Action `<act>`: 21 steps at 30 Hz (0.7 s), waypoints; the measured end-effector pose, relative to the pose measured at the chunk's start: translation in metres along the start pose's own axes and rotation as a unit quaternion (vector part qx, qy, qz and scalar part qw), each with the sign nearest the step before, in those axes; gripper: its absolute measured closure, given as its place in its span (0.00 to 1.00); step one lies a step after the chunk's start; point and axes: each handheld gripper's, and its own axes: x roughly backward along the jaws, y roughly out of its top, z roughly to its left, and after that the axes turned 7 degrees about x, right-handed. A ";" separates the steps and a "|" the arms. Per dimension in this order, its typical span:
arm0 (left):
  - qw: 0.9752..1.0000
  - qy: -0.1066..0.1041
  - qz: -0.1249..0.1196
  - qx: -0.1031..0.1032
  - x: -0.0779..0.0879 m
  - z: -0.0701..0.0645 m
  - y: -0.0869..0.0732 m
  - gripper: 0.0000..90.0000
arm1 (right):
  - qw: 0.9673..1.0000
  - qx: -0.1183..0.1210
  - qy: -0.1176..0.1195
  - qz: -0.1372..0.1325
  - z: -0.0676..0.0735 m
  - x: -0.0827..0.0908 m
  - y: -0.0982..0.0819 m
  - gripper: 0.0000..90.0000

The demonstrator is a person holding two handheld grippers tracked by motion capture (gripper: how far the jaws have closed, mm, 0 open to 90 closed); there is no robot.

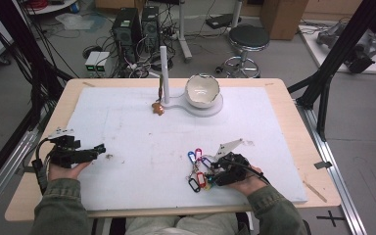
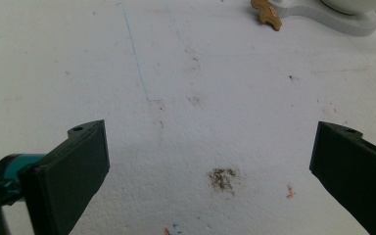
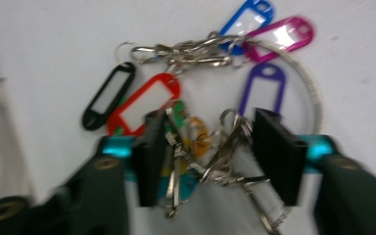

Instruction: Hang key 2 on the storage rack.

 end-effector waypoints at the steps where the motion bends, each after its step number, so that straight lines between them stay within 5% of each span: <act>1: 1.000 0.000 0.000 0.000 0.000 0.000 0.000 0.02 | 1.000 0.000 0.003 -0.002 -0.001 0.001 0.000 0.68; 9: 1.000 0.000 0.000 0.000 0.000 0.000 0.000 0.02 | 1.000 -0.008 -0.005 -0.008 -0.002 0.006 0.001 0.91; 21: 1.000 -0.001 0.002 -0.002 -0.001 0.000 0.000 0.02 | 1.000 -0.020 -0.011 -0.012 -0.003 0.007 0.002 0.93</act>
